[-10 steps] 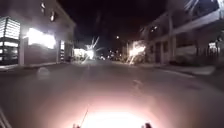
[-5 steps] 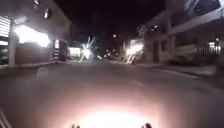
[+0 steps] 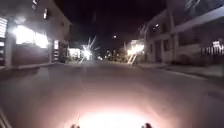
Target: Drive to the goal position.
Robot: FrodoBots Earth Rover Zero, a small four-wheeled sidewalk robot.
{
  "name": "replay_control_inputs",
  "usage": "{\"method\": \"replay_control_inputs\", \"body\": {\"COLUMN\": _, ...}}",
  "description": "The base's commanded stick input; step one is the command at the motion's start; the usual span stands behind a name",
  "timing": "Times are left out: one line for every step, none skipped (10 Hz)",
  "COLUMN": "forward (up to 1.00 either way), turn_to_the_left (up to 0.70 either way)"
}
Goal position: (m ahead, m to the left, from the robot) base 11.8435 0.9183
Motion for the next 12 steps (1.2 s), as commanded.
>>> {"method": "replay_control_inputs", "body": {"forward": 0.7, "turn_to_the_left": 0.0}}
{"method": "replay_control_inputs", "body": {"forward": 0.7, "turn_to_the_left": 0.0}}
{"method": "replay_control_inputs", "body": {"forward": 0.7, "turn_to_the_left": 0.0}}
{"method": "replay_control_inputs", "body": {"forward": 0.7, "turn_to_the_left": 0.0}}
{"method": "replay_control_inputs", "body": {"forward": 0.7, "turn_to_the_left": 0.0}}
{"method": "replay_control_inputs", "body": {"forward": 0.7, "turn_to_the_left": 0.0}}
{"method": "replay_control_inputs", "body": {"forward": 0.7, "turn_to_the_left": 0.0}}
{"method": "replay_control_inputs", "body": {"forward": 0.7, "turn_to_the_left": 0.0}}
{"method": "replay_control_inputs", "body": {"forward": 0.7, "turn_to_the_left": 0.0}}
{"method": "replay_control_inputs", "body": {"forward": 0.7, "turn_to_the_left": 0.0}}
{"method": "replay_control_inputs", "body": {"forward": 0.7, "turn_to_the_left": 0.0}}
{"method": "replay_control_inputs", "body": {"forward": 0.7, "turn_to_the_left": 0.0}}
